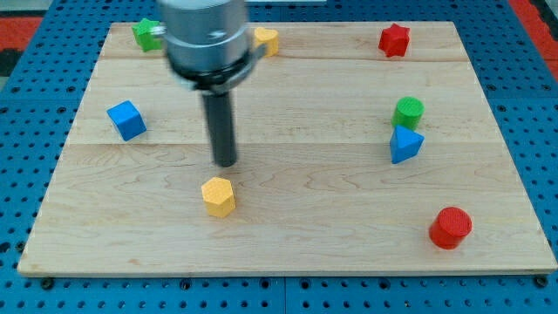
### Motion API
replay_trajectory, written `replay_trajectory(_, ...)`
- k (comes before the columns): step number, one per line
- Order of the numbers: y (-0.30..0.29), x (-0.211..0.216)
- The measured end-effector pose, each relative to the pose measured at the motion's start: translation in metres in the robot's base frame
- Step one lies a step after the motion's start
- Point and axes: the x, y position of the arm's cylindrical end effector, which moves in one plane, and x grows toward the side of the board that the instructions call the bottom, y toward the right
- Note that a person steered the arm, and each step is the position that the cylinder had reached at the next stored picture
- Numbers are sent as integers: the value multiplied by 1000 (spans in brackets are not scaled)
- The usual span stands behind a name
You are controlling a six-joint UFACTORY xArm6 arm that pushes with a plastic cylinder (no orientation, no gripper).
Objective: Move the blue triangle towards the bottom left
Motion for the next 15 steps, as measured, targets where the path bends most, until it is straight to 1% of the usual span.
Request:
replay_trajectory(1,20,30)
replay_trajectory(2,49,43)
replay_trajectory(3,134,28)
replay_trajectory(4,273,13)
replay_trajectory(5,344,8)
replay_trajectory(7,347,6)
replay_trajectory(8,348,-20)
replay_trajectory(9,342,-63)
replay_trajectory(10,328,-66)
replay_trajectory(11,393,-5)
replay_trajectory(12,392,-13)
replay_trajectory(14,391,-15)
replay_trajectory(15,376,-15)
